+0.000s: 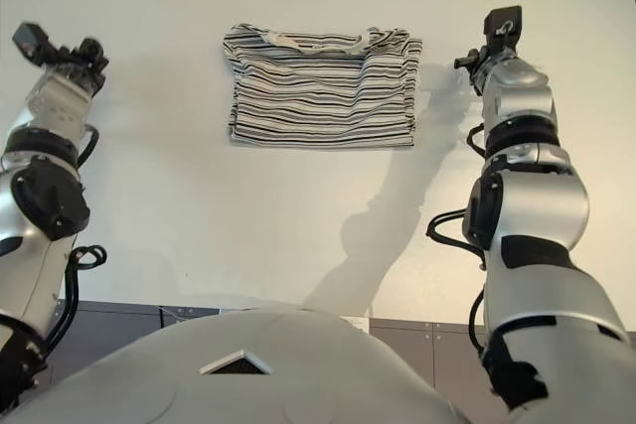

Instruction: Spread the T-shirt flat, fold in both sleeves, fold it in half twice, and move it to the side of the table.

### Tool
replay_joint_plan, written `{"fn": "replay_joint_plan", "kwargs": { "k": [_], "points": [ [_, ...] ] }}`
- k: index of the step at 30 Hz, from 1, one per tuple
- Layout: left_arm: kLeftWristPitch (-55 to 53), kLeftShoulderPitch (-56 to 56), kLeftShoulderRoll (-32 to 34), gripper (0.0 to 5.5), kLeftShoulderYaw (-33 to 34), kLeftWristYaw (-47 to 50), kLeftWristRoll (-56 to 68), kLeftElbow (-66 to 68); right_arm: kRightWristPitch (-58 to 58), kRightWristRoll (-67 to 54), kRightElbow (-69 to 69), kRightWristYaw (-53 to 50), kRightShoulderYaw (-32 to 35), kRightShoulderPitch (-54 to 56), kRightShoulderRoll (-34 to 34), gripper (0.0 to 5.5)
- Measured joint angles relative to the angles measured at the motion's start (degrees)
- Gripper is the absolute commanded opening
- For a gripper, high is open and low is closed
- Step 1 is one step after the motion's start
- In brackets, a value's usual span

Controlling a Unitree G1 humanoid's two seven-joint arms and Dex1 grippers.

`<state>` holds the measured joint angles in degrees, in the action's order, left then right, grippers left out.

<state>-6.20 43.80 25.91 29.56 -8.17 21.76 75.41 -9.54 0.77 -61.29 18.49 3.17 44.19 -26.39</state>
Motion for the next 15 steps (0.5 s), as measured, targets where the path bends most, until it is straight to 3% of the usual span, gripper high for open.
{"fn": "replay_joint_plan", "kwargs": {
  "k": [4,6,8,11,15],
  "points": [
    [-2.0,-5.4,-0.7,1.99,0.2,-3.1,1.2,-9.1,4.0,-4.5,27.1,24.5,-9.3,-8.2,0.2,1.40],
    [-5.3,-11.0,-3.5,1.99,-1.0,-4.5,2.5,-20.7,8.3,-2.2,29.6,33.1,-16.2,-9.5,0.3,1.40],
    [-8.7,-14.8,-7.6,1.99,-2.2,-3.9,4.3,-31.0,11.1,2.3,20.8,31.2,-18.9,-8.2,2.0,1.40],
    [-13.6,-18.5,-12.8,1.99,-3.4,-1.5,6.2,-42.3,12.8,5.9,5.8,18.2,-17.5,-2.9,3.8,1.40],
    [-18.4,-23.7,-15.3,1.99,-7.2,-0.1,6.2,-56.5,13.8,6.9,-0.9,13.0,-15.0,0.1,2.1,1.40]
  ]
}}
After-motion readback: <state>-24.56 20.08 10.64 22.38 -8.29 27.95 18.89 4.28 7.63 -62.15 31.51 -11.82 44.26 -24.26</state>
